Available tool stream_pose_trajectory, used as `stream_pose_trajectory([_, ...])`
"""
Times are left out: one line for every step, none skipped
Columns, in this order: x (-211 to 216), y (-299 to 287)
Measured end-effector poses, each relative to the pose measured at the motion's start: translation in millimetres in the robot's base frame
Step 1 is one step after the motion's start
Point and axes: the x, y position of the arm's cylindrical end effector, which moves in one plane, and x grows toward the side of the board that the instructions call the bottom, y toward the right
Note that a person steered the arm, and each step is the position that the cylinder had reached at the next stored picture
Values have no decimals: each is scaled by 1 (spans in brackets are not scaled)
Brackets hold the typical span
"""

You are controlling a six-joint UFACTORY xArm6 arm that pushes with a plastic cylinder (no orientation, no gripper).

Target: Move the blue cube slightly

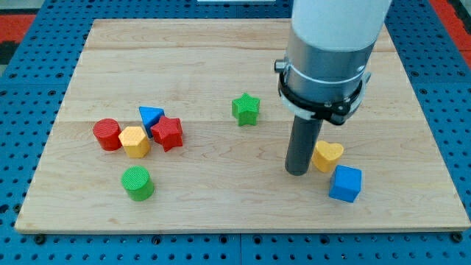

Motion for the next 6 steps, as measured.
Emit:
stream_pose_trajectory([26,46])
stream_pose_trajectory([67,57])
stream_pose_trajectory([80,62])
stream_pose_trajectory([79,96])
stream_pose_trajectory([74,155])
stream_pose_trajectory([40,155])
